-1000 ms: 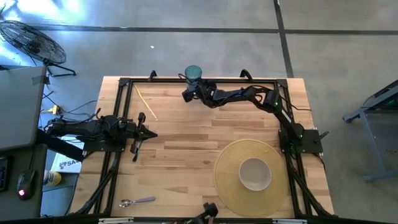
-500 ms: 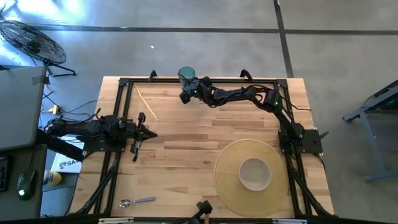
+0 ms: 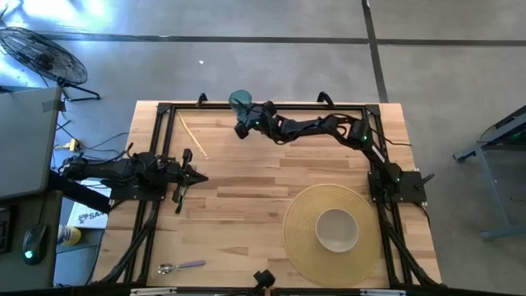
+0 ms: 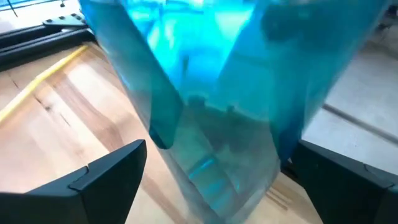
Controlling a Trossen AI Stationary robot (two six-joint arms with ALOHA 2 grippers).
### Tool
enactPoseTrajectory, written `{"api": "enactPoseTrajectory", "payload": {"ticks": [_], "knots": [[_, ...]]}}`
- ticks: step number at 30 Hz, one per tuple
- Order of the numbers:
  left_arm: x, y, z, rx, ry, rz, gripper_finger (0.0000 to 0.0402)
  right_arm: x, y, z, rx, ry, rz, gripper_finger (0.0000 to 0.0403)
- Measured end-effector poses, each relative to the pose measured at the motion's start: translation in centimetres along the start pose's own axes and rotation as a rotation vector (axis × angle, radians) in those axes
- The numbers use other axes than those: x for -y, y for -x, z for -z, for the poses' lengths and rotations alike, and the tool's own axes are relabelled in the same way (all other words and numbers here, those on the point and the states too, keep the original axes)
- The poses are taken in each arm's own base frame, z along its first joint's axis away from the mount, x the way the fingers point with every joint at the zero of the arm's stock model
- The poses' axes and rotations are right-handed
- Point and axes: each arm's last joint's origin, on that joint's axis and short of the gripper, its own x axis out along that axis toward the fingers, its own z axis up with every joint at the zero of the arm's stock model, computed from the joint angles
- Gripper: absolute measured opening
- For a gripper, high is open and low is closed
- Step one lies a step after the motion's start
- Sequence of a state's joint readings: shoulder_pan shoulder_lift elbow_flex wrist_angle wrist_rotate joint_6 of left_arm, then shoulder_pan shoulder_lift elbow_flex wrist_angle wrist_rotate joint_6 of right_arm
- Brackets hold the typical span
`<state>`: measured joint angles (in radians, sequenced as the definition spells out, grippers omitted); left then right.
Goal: Pick & Place Utensil
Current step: Put the blue cup on the brown mat to the top left of the white bowl
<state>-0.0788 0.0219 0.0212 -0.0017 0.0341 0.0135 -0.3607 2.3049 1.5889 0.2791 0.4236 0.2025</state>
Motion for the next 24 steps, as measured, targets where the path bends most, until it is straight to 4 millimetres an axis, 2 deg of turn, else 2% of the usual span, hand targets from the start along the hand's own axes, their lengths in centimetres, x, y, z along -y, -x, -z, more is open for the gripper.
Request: {"api": "enactPoseTrajectory", "payload": {"ticks": [5,13,24], "knots": [[0.00,0.00,-0.01,0.000,0.000,0.000,0.0001,-1.03,0.29,-0.61,0.014,0.031,-0.010,0.0390],[0.00,0.00,0.00,0.000,0.000,0.000,0.0001,-0.26,-0.05,-0.24,-0.022,0.041,0.028,0.0390],[0.00,0.00,-0.01,0.000,0.000,0.000,0.0001,-0.27,-0.04,-0.20,-0.024,0.062,0.032,0.0390]]}}
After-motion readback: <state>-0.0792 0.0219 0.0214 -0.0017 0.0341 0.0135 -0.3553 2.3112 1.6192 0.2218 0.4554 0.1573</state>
